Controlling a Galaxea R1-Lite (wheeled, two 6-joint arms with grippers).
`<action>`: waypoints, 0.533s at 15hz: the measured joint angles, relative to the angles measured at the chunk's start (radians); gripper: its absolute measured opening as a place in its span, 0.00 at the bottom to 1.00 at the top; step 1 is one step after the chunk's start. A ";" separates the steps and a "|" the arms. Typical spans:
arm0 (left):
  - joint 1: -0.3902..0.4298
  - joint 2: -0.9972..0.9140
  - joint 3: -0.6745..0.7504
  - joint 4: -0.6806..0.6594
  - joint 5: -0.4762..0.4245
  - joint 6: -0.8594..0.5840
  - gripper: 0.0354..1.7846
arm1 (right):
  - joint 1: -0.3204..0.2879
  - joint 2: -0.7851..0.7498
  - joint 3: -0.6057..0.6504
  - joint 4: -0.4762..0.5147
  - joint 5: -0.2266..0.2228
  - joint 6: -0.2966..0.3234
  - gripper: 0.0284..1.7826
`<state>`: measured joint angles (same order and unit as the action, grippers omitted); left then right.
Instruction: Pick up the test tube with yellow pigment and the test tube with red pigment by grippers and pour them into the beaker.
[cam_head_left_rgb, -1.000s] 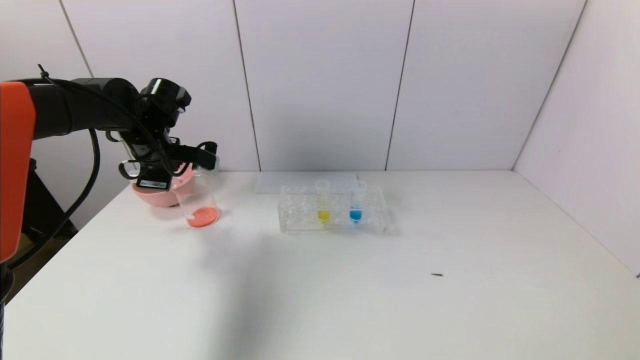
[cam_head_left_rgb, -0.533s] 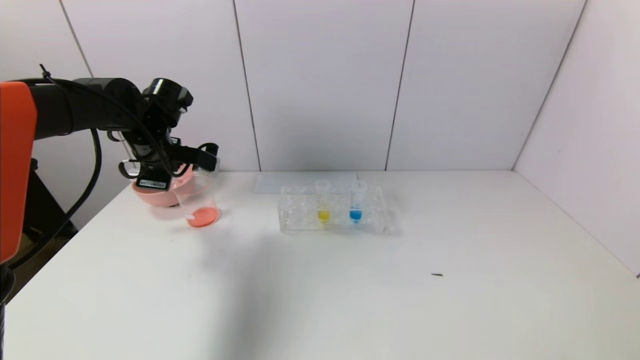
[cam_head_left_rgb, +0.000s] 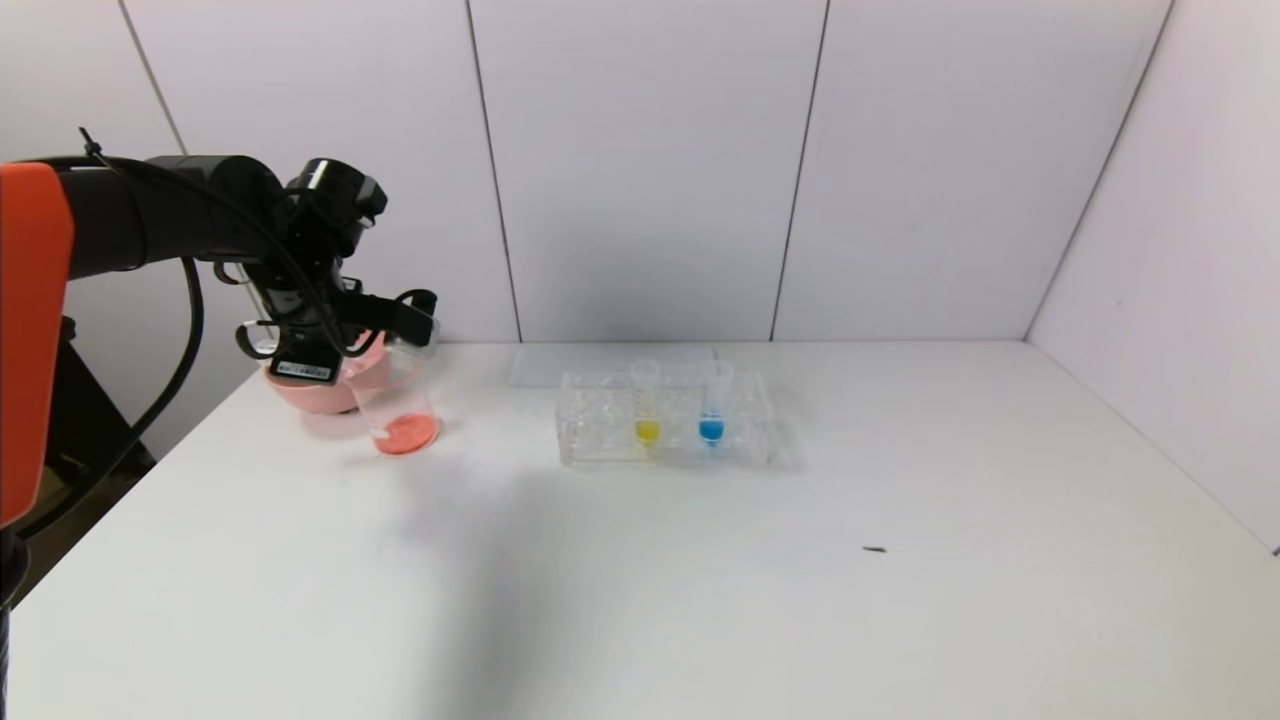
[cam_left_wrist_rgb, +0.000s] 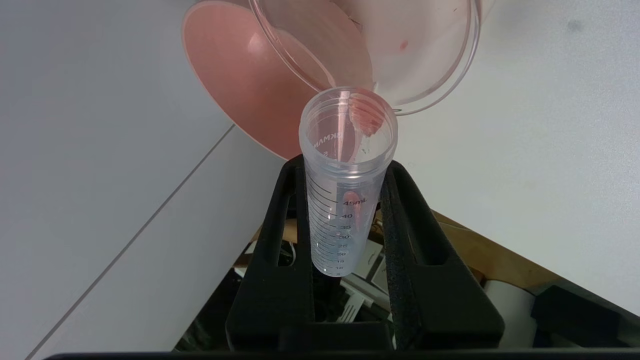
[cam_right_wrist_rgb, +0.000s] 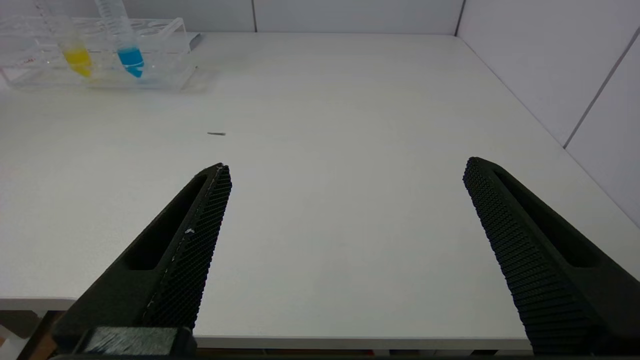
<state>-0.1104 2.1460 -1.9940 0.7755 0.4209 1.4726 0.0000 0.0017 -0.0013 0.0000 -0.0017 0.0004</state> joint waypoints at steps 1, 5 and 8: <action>0.000 0.000 0.000 0.000 0.000 0.001 0.22 | 0.000 0.000 0.000 0.000 0.000 0.000 0.95; 0.000 -0.001 0.000 0.007 0.000 0.001 0.22 | 0.000 0.000 0.000 0.000 0.000 0.000 0.95; -0.001 -0.001 0.000 0.010 -0.001 0.004 0.22 | 0.000 0.000 0.000 0.000 0.000 0.000 0.95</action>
<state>-0.1111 2.1451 -1.9940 0.7860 0.4200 1.4764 0.0000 0.0017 -0.0017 0.0000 -0.0017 0.0004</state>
